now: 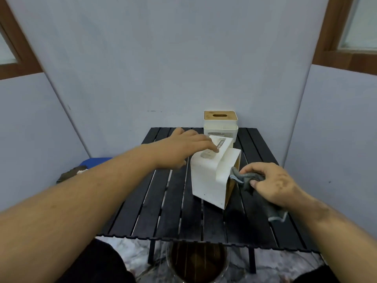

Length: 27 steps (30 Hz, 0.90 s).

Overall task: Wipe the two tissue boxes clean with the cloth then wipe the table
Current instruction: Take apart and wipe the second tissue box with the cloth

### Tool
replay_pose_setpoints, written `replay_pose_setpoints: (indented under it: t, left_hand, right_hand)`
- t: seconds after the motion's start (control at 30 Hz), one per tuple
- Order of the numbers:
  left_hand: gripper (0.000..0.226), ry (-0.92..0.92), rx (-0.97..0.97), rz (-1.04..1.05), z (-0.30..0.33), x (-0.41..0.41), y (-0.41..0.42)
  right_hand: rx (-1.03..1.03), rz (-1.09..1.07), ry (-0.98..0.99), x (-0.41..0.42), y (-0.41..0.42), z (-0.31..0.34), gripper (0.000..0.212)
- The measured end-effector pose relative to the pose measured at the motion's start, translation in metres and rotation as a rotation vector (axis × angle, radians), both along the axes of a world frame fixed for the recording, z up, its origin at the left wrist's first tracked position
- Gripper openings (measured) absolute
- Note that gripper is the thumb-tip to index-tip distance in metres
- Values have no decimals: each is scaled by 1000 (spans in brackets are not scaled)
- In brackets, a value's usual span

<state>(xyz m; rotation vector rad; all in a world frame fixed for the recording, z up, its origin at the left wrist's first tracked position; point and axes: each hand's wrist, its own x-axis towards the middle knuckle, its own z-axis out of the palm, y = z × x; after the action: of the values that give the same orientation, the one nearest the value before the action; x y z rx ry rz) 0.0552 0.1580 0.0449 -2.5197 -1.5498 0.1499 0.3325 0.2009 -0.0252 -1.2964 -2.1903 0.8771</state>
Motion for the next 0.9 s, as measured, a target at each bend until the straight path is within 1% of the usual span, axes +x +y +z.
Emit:
replay_pose_setpoints:
  t: [0.1,0.23,0.37,0.5,0.63,0.7,0.73,0.9]
  left_hand:
    - [90,176,45,-152,13,11,13]
    - [83,304,28,-271,26,22,25]
    - [80,375,-7,-336,30,28,29]
    - [78,419,-2,-394,31,34,29]
    - [79,437,0,-360,33,37,30]
    - [80,404,-5,-304,33,33,32]
    - [80,357,-9,-264,33,29,33]
    - [79,-40,-37,-50,27,10,25]
  right_hand:
    - [-60,-16,6,-2,-2,2,36]
    - [-68,-42,0,0,-2,5,37]
    - [-74,-35,-12,-1,-3,7,35]
    - [-49,-39,-29,-1,-1,7,36]
    - [-44,-27,-15,0,1,7,34]
    - [-31,-32,35,1,1,6,32]
    - [-21,-45,74,1,2,5,31]
    - [32,-182,311,2,8,3,33]
